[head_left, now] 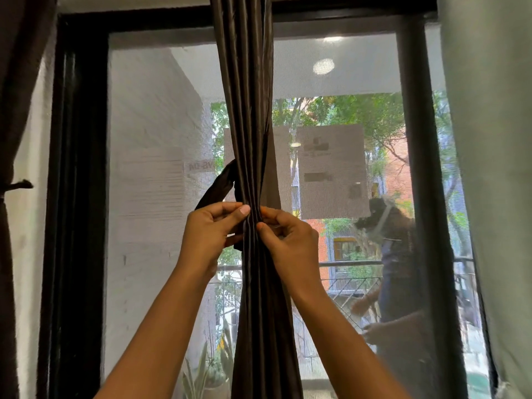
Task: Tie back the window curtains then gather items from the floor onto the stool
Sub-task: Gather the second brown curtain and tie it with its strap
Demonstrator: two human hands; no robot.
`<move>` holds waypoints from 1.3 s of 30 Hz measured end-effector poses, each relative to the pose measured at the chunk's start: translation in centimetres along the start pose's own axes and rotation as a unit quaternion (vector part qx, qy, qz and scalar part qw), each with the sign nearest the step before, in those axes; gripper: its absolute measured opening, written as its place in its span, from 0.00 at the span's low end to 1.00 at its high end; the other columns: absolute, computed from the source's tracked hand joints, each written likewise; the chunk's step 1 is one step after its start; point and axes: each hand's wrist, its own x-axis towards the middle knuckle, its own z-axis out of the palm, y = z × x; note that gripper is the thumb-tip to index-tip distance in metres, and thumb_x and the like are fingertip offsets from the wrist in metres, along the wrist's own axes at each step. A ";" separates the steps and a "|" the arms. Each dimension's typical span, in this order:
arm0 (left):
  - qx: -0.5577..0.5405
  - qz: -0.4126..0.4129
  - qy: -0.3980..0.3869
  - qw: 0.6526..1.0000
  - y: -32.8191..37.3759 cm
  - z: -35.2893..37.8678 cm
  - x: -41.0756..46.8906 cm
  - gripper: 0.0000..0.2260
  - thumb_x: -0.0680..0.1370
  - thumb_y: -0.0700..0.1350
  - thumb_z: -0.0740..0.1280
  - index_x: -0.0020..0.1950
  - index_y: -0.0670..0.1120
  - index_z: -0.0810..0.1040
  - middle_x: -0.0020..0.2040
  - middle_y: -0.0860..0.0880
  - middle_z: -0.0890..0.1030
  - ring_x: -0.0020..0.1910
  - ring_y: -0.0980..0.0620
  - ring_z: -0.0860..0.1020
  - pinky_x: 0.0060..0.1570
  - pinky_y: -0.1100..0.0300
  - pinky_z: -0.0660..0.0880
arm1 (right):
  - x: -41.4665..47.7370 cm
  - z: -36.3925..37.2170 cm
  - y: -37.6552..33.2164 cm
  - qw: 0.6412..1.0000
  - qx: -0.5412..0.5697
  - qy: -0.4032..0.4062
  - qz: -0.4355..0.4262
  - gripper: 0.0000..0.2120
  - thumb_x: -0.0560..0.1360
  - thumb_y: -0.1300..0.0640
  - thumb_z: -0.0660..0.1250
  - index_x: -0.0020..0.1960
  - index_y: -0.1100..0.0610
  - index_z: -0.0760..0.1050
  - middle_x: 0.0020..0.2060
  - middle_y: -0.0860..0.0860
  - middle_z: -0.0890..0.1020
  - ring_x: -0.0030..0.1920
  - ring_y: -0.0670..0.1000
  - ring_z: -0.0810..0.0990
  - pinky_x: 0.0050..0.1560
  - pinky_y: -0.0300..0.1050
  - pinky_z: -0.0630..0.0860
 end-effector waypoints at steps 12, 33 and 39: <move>0.094 0.043 0.034 0.994 -0.1 0.0 1.4 0.07 0.72 0.45 0.74 0.44 0.42 0.84 0.38 0.44 0.85 0.39 0.50 0.84 0.40 0.57 0.81 | 1.5 -0.1 1.0 0.983 -0.092 -0.138 -0.084 0.13 0.76 0.59 0.67 0.60 0.55 0.79 0.40 0.48 0.75 0.41 0.45 0.75 0.41 0.31 0.69; 0.307 0.171 0.181 0.919 -1.1 -1.6 1.3 0.11 0.74 0.46 0.73 0.52 0.42 0.83 0.38 0.53 0.79 0.38 0.60 0.79 0.42 0.69 0.73 | 2.9 -0.7 4.3 0.986 -0.117 0.091 0.076 0.06 0.72 0.57 0.71 0.49 0.51 0.78 0.43 0.49 0.80 0.41 0.47 0.79 0.44 0.41 0.76; 0.298 0.180 0.171 0.922 -0.7 0.5 0.4 0.11 0.73 0.47 0.73 0.52 0.43 0.83 0.39 0.52 0.82 0.41 0.56 0.81 0.48 0.58 0.79 | 1.8 -2.1 0.3 0.985 -0.138 0.101 0.004 0.03 0.72 0.56 0.71 0.46 0.52 0.79 0.40 0.46 0.81 0.38 0.44 0.79 0.43 0.42 0.78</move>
